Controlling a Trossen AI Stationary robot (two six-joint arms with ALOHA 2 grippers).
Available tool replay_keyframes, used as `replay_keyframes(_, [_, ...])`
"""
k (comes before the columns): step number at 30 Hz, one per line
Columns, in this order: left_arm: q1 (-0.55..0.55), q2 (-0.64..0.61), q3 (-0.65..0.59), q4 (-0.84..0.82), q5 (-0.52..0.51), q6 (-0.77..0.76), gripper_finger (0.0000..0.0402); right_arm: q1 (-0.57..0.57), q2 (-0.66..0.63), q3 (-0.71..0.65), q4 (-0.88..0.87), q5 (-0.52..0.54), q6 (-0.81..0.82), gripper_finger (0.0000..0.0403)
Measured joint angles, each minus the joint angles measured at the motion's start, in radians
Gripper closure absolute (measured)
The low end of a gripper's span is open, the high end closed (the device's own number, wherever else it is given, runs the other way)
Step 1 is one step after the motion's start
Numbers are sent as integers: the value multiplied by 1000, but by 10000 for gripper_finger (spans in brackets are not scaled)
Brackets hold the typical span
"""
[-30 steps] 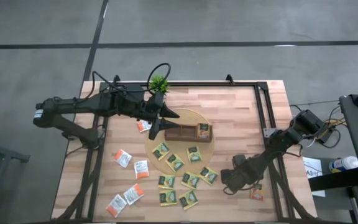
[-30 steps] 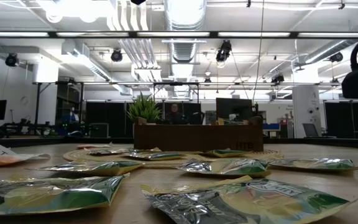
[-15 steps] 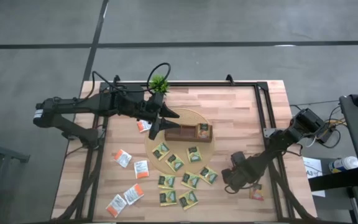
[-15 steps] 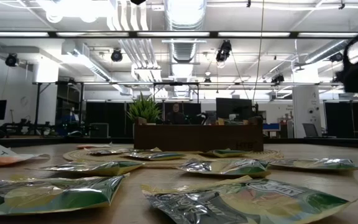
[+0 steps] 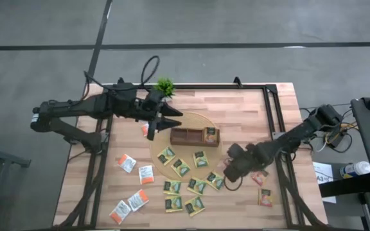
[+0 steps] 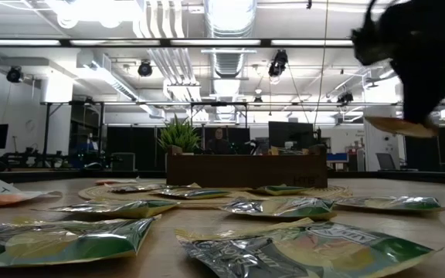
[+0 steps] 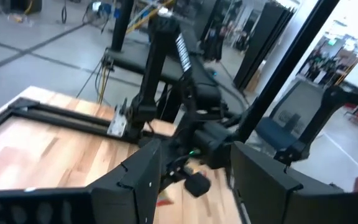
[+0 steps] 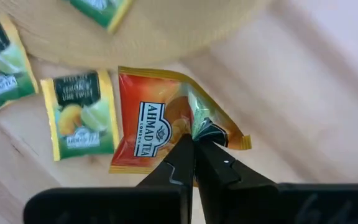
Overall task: Pick & Place Tea
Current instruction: Put the orange tea bag into the right section of the wooden organizer
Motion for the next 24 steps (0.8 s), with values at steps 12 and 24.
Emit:
replay_keyframes(12, [0,-49,0,0,-27,15,213,-310,-3,148,-37,21,-721,394])
replay_keyframes(24, [0,-46,0,0,-32,15,213,-474,-4,258,-44,52,-1259,394])
